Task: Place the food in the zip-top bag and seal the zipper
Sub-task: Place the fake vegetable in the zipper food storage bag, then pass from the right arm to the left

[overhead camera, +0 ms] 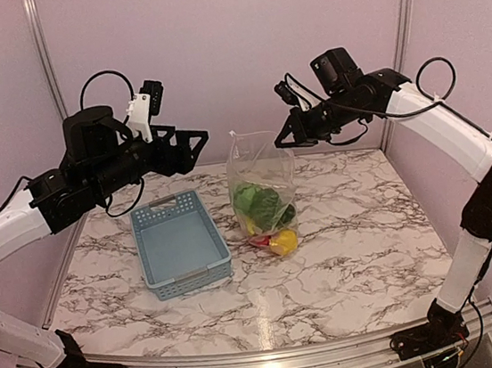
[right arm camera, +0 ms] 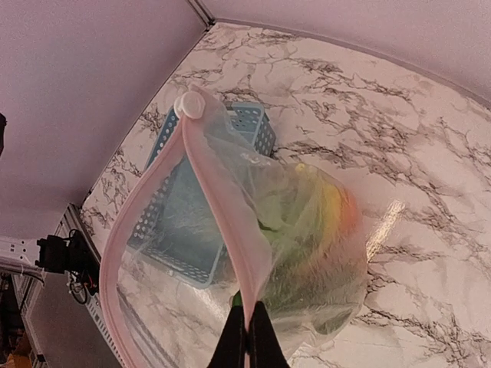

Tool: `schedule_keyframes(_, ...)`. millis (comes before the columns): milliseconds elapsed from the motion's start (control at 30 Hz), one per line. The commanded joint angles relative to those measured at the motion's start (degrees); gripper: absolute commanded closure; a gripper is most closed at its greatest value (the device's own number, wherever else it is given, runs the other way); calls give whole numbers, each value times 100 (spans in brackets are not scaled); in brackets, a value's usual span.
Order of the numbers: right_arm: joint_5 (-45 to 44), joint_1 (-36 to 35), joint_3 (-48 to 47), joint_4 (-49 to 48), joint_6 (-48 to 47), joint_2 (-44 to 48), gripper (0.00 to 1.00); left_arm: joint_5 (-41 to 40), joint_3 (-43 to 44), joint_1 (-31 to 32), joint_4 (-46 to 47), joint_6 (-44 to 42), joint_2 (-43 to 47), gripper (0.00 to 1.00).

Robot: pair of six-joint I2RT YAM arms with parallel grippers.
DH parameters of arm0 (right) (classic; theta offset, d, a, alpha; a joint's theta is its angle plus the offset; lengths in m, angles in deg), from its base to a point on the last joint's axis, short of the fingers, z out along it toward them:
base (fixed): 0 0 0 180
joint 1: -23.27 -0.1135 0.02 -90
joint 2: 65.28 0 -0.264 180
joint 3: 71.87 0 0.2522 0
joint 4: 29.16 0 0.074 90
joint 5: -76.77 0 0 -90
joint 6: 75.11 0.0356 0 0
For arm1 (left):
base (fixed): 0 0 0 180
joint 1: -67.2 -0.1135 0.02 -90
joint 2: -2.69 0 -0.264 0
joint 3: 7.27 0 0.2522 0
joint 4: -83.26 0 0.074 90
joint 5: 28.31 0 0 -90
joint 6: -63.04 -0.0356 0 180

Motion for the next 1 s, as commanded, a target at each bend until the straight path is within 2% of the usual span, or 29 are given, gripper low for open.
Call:
schedule_keyframes(0,813,-56,-460,323,-665,134,100,688,-484,-76,-518,-503,308,12)
schedule_keyframes(133,1553,-122,-156,134,-726,364,100,756,-762,-75,-651,-878,370,14)
schedule_keyframes(267,1894,-235,184,107,-796,545,100,1122,-834,-83,-668,-994,293,15)
schedule_keyframes(400,1596,-238,511,202,-959,610,100,1811,-867,-77,-642,-1353,11,17)
schedule_keyframes(633,1164,-240,487,375,-1050,394,100,2964,-806,-64,-327,-1964,-638,23)
schedule_keyframes(767,1191,-238,469,380,-1009,324,100,2828,-686,-56,-43,-1999,-991,27)
schedule_keyframes(967,1065,-233,391,417,-982,236,100,2022,-1145,-162,1252,-1681,-1152,28)
